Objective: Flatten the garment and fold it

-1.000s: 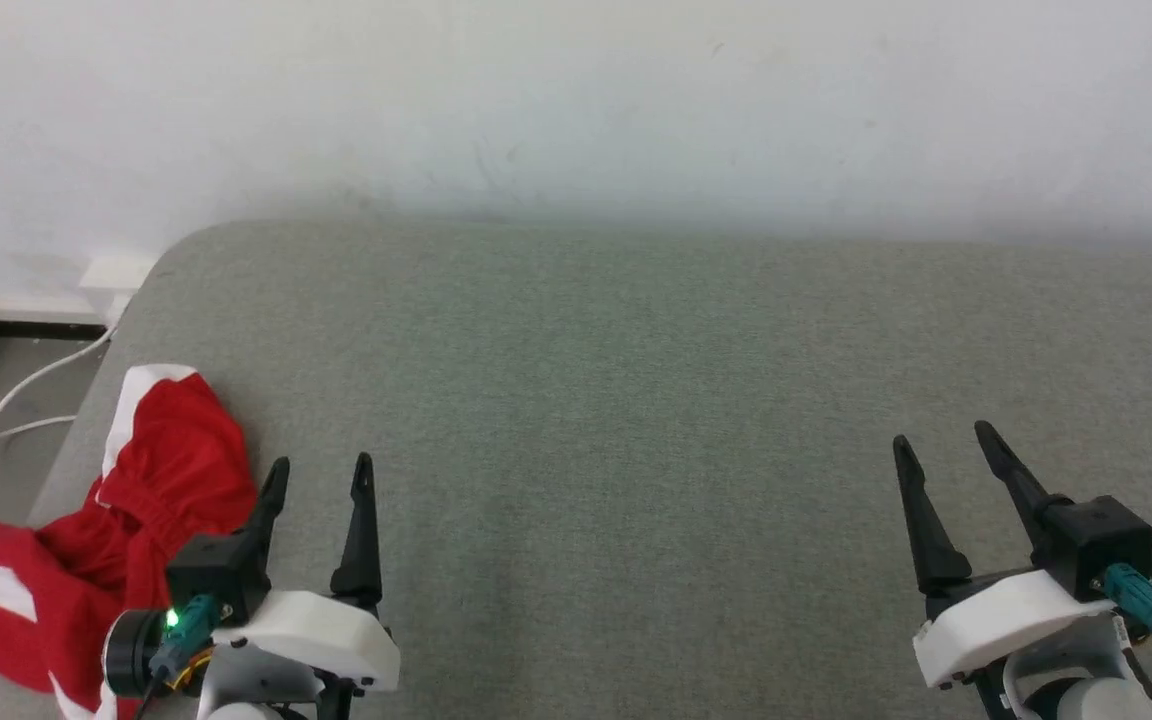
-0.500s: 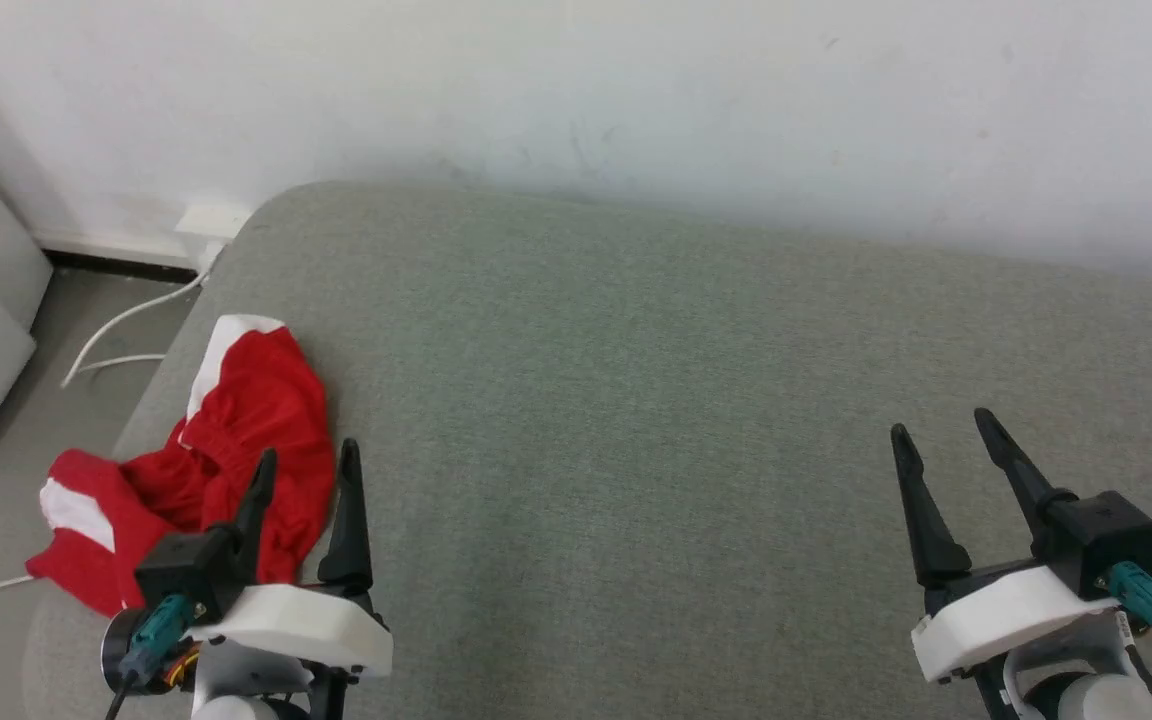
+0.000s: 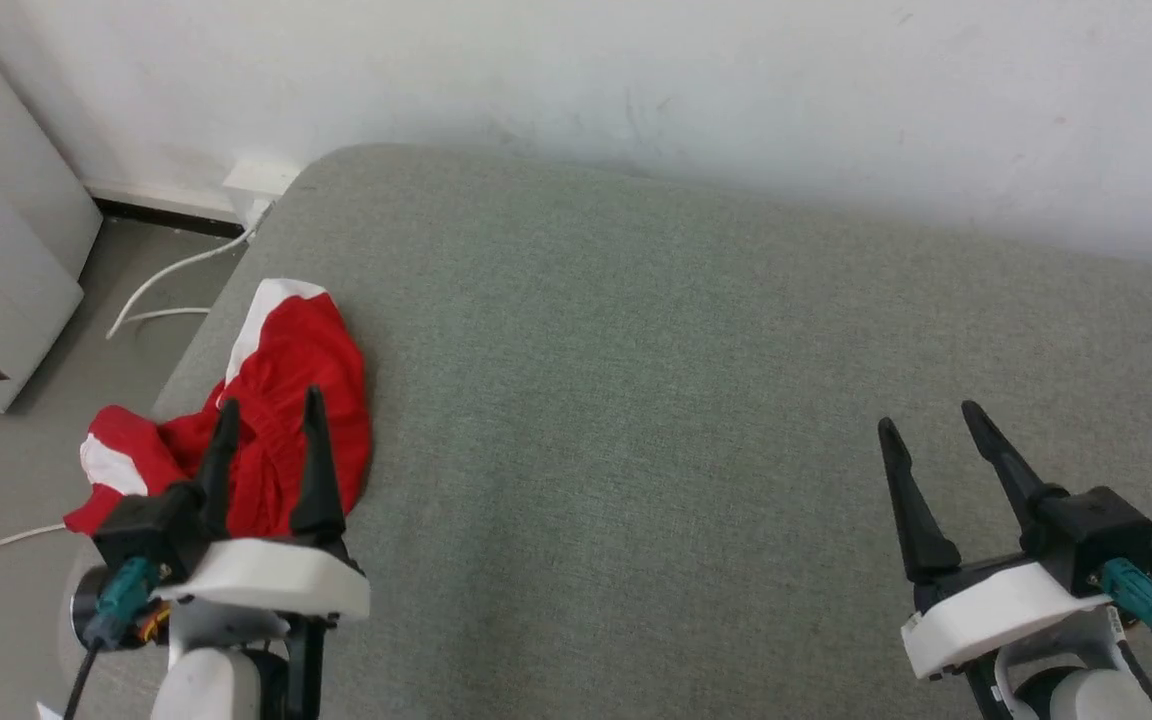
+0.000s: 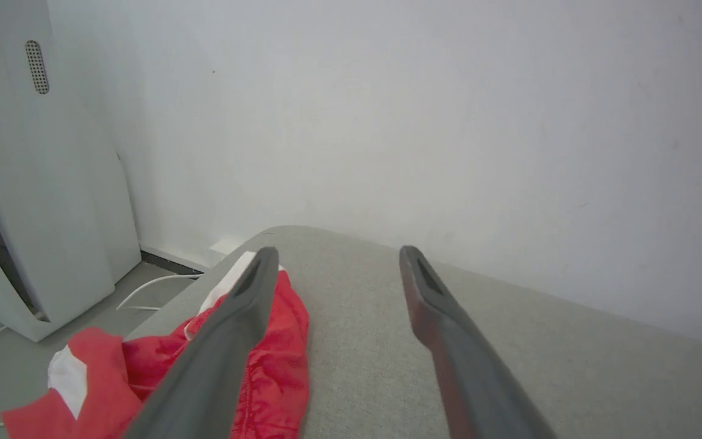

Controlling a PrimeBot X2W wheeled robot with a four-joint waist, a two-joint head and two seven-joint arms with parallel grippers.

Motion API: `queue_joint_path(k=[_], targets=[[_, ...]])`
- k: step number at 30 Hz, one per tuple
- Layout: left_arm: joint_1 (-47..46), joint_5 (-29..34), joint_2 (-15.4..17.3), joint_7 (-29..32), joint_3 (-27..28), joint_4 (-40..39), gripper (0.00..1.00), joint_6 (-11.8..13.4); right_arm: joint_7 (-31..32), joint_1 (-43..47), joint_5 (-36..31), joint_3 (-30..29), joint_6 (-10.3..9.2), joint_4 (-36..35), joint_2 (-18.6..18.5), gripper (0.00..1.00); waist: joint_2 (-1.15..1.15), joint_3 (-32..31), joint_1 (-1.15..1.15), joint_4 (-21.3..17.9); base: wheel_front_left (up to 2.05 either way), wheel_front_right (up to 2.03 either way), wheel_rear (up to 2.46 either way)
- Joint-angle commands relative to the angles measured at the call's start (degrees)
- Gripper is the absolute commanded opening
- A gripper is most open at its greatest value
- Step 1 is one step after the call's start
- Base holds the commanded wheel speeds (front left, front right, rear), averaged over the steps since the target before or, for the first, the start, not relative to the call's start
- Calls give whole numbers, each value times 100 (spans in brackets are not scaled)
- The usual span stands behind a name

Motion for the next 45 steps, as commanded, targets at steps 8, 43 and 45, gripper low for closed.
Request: queue_joint_path(k=[8, 43, 45], targets=[[-1023, 77, 165, -134, 297, 701, 100, -95, -44, -197, 59, 35, -3, -49, 12, 100, 0, 285, 0, -152, 0, 0, 0], [-3084, -1054, 1816, 4522, 442, 5336, 0, -251, -509, -666, 671, 239, -4, 444, 18, 100, 0, 903, 0, -873, 0, 0, 0], [-3163, -1116, 1852, 4641, 443, 5437, 0, -277, -545, -685, 703, 254, -4, 459, 19, 100, 0, 882, 0, -849, 0, 0, 0]])
